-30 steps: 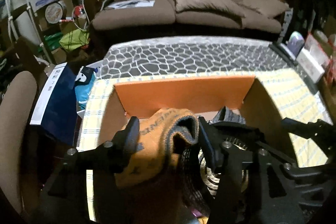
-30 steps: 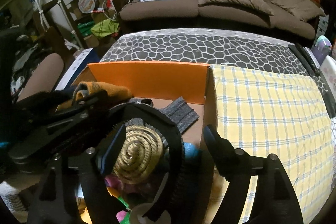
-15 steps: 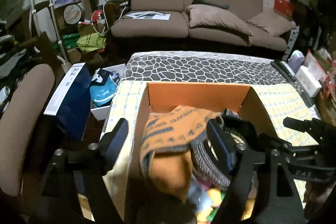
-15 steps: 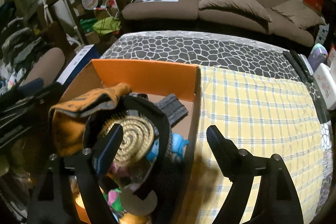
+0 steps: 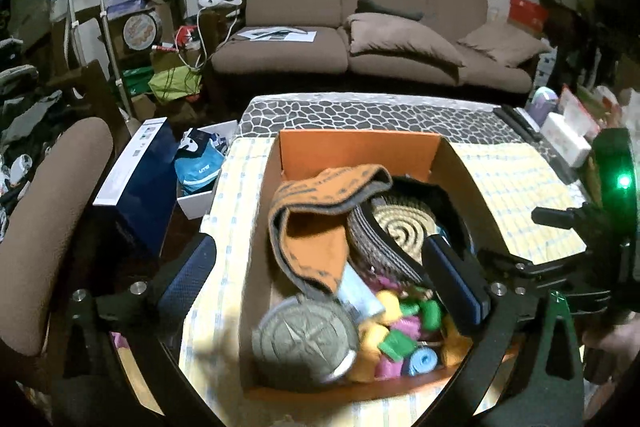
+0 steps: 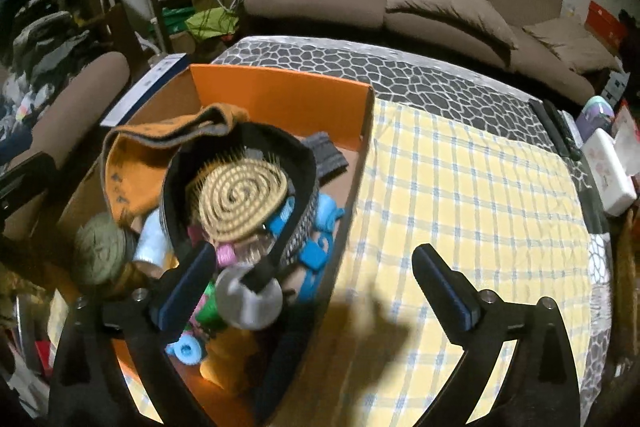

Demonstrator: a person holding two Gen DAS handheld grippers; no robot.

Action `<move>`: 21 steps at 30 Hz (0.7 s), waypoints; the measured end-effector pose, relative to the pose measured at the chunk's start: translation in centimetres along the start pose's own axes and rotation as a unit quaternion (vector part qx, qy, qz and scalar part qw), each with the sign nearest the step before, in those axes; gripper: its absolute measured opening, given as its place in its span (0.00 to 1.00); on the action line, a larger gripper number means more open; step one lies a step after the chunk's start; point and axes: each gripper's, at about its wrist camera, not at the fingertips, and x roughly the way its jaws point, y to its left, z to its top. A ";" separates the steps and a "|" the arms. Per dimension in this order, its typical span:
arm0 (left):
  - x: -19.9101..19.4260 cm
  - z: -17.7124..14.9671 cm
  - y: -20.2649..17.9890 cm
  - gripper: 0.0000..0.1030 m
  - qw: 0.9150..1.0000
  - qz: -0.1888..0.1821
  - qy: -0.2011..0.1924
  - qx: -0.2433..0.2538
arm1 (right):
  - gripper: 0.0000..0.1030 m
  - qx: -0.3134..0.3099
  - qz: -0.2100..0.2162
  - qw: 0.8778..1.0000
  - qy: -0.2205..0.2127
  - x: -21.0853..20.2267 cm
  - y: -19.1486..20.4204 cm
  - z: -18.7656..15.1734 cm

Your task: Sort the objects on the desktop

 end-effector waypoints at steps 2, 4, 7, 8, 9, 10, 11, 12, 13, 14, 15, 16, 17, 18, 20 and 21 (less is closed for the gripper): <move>-0.7 -0.6 -0.4 1.00 1.000 -0.008 0.000 -0.009 | 0.98 -0.002 -0.006 1.000 -0.002 -0.5 0.1 -0.7; -1.3 -1.3 -0.9 1.00 1.000 -0.015 -0.002 -0.014 | 0.99 -0.001 -0.008 1.000 -0.005 -1.0 0.0 -1.1; -2.3 -2.4 -2.1 1.00 1.000 -0.017 -0.008 -0.014 | 0.99 0.005 -0.013 1.000 -0.011 -1.8 -0.4 -2.0; -2.6 -3.0 -2.6 1.00 1.000 -0.022 -0.007 -0.018 | 0.99 0.010 -0.015 1.000 -0.012 -2.1 -0.7 -2.4; -2.7 -3.3 -2.8 1.00 0.999 -0.024 -0.006 -0.022 | 0.99 0.014 -0.015 1.000 -0.013 -2.3 -0.9 -2.8; -2.9 -3.7 -3.1 1.00 0.999 -0.026 -0.005 -0.027 | 0.99 0.017 -0.016 1.000 -0.014 -2.6 -1.1 -3.1; -3.0 -4.1 -3.5 1.00 0.999 -0.029 -0.003 -0.033 | 0.99 0.023 -0.018 0.999 -0.015 -2.9 -1.4 -3.6; -3.2 -4.5 -3.8 1.00 0.999 -0.030 -0.002 -0.037 | 0.99 0.025 -0.020 0.999 -0.015 -3.1 -1.7 -3.8; -3.3 -4.9 -4.1 1.00 0.999 -0.033 -0.001 -0.042 | 0.99 0.028 -0.021 0.999 -0.016 -3.4 -1.8 -4.1; -3.5 -5.3 -4.4 1.00 0.998 -0.037 0.000 -0.048 | 0.99 0.031 -0.024 0.999 -0.016 -3.6 -2.1 -4.5; -3.6 -5.6 -4.7 1.00 0.998 -0.038 0.000 -0.052 | 0.99 0.034 -0.028 0.999 -0.017 -3.9 -2.4 -5.0; -3.7 -5.9 -5.0 1.00 0.998 -0.039 0.001 -0.054 | 0.99 0.036 -0.031 0.999 -0.017 -4.2 -2.6 -5.4; -3.8 -6.3 -5.2 1.00 0.998 -0.038 0.002 -0.057 | 0.99 0.039 -0.034 0.998 -0.018 -4.5 -2.9 -5.9; -3.9 -6.6 -5.5 1.00 0.997 -0.038 0.003 -0.060 | 0.99 0.044 -0.038 0.998 -0.021 -4.8 -3.3 -6.4; -4.0 -7.3 -6.2 1.00 0.997 -0.038 0.005 -0.062 | 0.99 0.052 -0.044 0.997 -0.022 -5.2 -4.0 -7.3; -4.0 -7.7 -6.5 1.00 0.997 -0.038 0.006 -0.062 | 0.99 0.056 -0.046 0.997 -0.021 -5.4 -4.4 -7.8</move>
